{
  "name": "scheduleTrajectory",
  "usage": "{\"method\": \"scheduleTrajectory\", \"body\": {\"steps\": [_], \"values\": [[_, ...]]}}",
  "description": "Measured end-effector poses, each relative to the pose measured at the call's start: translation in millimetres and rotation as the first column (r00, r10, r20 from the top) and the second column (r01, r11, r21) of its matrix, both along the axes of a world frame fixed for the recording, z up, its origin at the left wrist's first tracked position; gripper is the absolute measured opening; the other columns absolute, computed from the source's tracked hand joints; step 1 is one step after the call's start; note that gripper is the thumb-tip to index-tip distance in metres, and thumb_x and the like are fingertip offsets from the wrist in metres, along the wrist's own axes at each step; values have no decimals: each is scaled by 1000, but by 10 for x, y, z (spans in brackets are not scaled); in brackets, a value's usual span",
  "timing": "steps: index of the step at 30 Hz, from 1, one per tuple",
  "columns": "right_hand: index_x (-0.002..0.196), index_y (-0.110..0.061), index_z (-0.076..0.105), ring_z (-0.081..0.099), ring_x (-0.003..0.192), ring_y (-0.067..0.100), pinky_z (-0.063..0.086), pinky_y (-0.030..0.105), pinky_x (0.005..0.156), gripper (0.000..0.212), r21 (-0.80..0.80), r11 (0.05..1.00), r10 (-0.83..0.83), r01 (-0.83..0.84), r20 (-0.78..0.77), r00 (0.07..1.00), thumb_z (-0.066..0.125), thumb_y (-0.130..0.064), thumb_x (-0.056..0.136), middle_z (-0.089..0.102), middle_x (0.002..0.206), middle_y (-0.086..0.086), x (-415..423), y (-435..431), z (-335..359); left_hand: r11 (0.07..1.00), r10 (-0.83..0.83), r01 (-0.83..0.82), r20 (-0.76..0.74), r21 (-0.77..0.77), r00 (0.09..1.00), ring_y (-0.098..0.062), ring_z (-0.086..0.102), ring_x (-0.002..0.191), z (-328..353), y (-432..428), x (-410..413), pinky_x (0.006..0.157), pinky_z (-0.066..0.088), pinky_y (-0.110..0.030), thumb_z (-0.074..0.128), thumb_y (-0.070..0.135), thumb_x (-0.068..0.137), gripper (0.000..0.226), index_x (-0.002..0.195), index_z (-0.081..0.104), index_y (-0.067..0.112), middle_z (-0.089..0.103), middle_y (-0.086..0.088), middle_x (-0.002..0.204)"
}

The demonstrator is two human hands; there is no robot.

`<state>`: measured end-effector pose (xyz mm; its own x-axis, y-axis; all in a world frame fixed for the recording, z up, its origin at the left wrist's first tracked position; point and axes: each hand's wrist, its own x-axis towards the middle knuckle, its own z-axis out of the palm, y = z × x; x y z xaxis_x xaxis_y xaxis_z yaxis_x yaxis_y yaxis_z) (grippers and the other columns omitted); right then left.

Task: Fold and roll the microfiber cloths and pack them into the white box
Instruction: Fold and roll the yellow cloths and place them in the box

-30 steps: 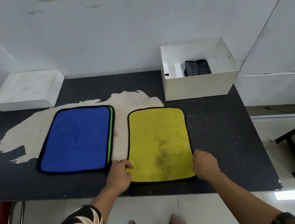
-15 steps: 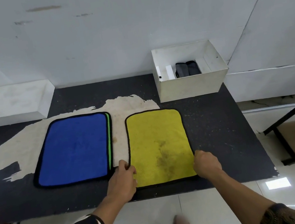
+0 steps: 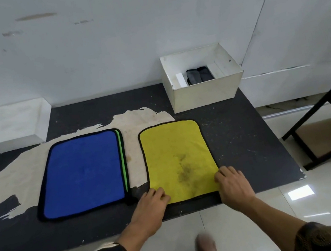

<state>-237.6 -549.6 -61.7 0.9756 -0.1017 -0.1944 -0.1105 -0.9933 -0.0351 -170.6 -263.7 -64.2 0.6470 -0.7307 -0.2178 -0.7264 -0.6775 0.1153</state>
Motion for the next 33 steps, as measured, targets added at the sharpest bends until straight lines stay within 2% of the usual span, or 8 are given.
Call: {"method": "scheduleTrajectory", "body": {"steps": [4, 9, 13, 16, 20, 25, 28, 33], "values": [[97, -24, 61, 52, 87, 18, 48, 33, 73, 33, 52, 998, 39, -44, 89, 995, 52, -51, 79, 54, 100, -5, -70, -109, -58, 992, 121, -121, 13, 38, 993, -24, 50, 104, 46, -149, -51, 87, 49, -37, 65, 5, 80, 42, 120, 58, 16, 52, -4, 118], [93, -23, 62, 52, 84, 19, 49, 33, 72, 43, 41, 989, 139, -145, 121, 983, 58, -63, 77, 54, 94, -3, -37, -207, -96, 964, 262, -263, 27, 38, 965, -24, 51, 99, 64, -287, -102, 83, 49, -37, 54, 24, 96, 20, 113, 60, 17, 54, -4, 114], [83, -19, 60, 50, 77, 20, 50, 34, 64, 30, 43, 982, 176, -186, 172, 969, 66, -49, 81, 53, 87, 0, 38, -216, -105, 946, 321, -321, 23, 40, 947, -22, 48, 97, 32, -298, -148, 80, 47, -34, 57, 16, 93, 18, 110, 60, 16, 54, -3, 112], [80, -18, 60, 51, 75, 21, 50, 34, 60, 17, 26, 978, 200, -206, 144, 969, 70, -31, 77, 53, 84, 2, 89, -200, -123, 943, 326, -326, 9, 65, 945, -23, 45, 103, 9, -268, -181, 83, 45, -33, 66, 3, 78, 40, 115, 55, 16, 49, -4, 117], [87, -20, 63, 53, 74, 18, 51, 29, 57, 30, 15, 975, 220, -221, 47, 974, 78, -12, 62, 57, 87, 0, 111, -266, -120, 938, 332, -332, 16, 99, 943, -24, 43, 107, -8, -288, -180, 88, 41, -33, 67, -1, 72, 56, 121, 49, 19, 45, -4, 122], [79, -20, 63, 56, 69, 19, 50, 29, 50, 22, 57, 985, 159, -164, 93, 983, 79, -16, 64, 58, 80, -1, 157, -228, -61, 928, 372, -371, -24, 41, 928, -21, 44, 103, -2, -270, -148, 84, 32, -32, 53, 2, 85, 41, 119, 48, 24, 46, 0, 119], [76, -22, 63, 57, 69, 18, 48, 29, 49, 18, 92, 984, 142, -153, 119, 983, 80, -27, 73, 57, 78, -3, 170, -238, -55, 941, 339, -338, -32, 29, 940, -21, 45, 101, -16, -189, -155, 85, 34, -35, 44, 21, 100, 16, 115, 48, 24, 49, 1, 117], [72, -22, 63, 57, 69, 17, 47, 29, 47, 19, 104, 986, 123, -134, 103, 987, 80, -31, 74, 56, 76, -4, 195, -256, -35, 922, 386, -386, -11, -10, 922, -18, 47, 92, -20, -155, -202, 81, 38, -34, 54, 19, 93, 13, 103, 50, 25, 52, 4, 107]]}}
